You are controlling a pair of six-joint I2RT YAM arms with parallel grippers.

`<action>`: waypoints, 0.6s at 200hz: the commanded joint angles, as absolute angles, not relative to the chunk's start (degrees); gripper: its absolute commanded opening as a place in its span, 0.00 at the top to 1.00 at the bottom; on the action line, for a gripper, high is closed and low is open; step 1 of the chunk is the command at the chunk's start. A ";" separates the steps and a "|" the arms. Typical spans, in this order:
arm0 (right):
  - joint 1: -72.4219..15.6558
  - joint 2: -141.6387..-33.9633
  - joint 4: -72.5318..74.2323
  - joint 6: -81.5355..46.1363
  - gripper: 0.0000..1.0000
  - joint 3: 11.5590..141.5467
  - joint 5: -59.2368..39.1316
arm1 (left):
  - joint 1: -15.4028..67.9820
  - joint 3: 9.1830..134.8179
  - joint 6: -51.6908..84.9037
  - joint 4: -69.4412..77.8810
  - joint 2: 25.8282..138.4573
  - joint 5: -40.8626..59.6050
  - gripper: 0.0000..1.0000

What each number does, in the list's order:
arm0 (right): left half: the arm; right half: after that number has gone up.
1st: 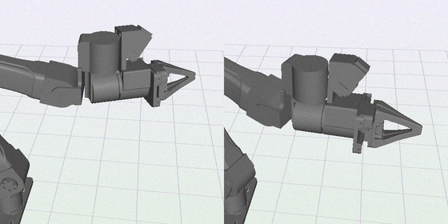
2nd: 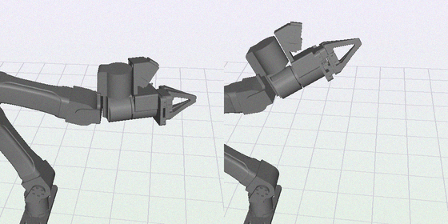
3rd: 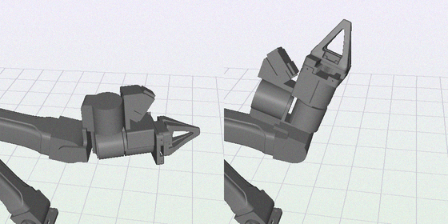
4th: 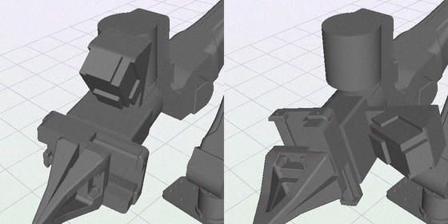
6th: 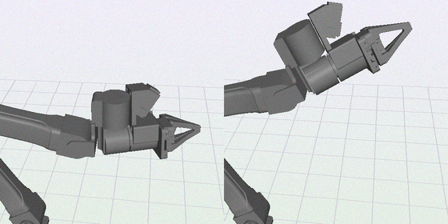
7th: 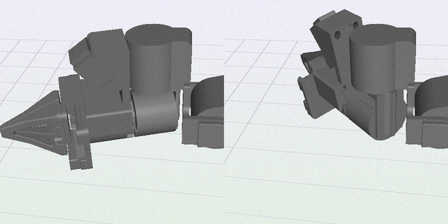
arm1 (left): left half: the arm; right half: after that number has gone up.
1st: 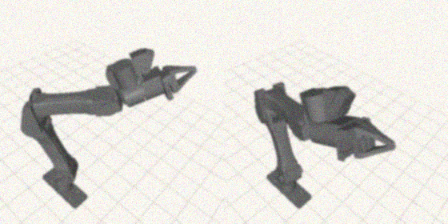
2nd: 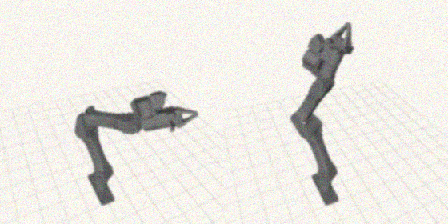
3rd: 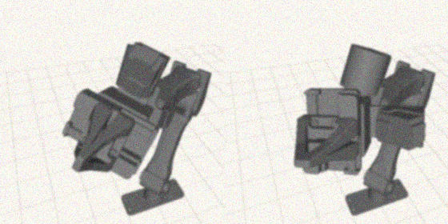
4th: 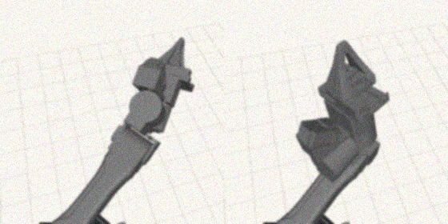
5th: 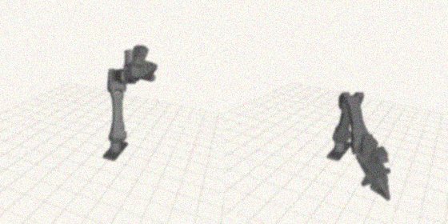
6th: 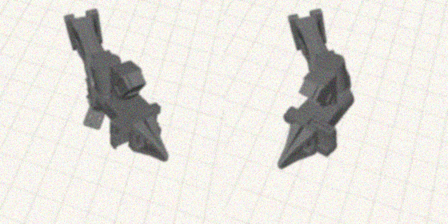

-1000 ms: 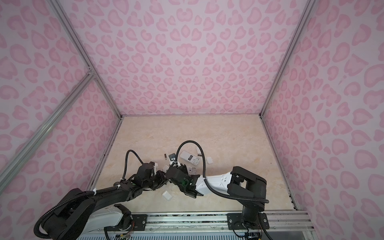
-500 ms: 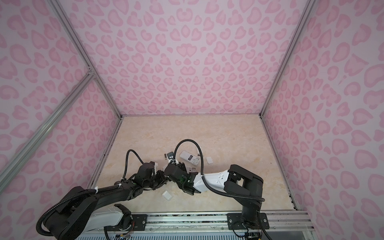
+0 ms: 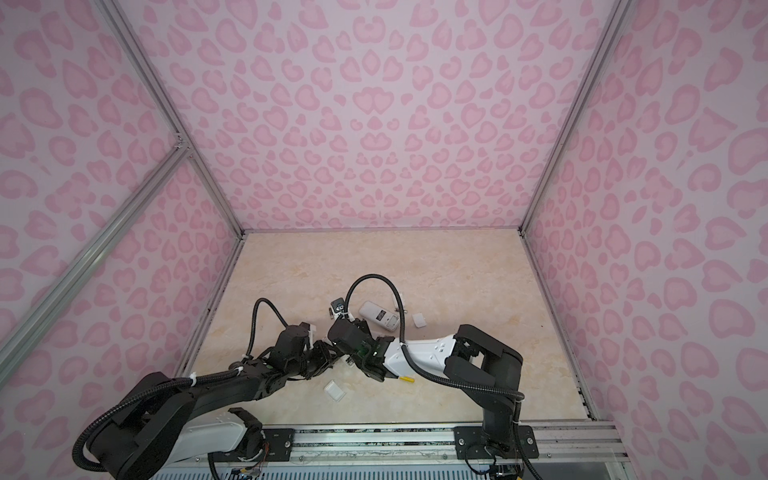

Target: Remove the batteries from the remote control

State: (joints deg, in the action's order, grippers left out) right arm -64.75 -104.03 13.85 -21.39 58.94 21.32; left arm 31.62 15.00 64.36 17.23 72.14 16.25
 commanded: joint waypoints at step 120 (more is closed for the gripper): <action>-62.54 -107.61 10.29 -21.40 1.00 63.47 15.84 | 31.63 15.48 63.04 16.45 72.39 15.53 0.69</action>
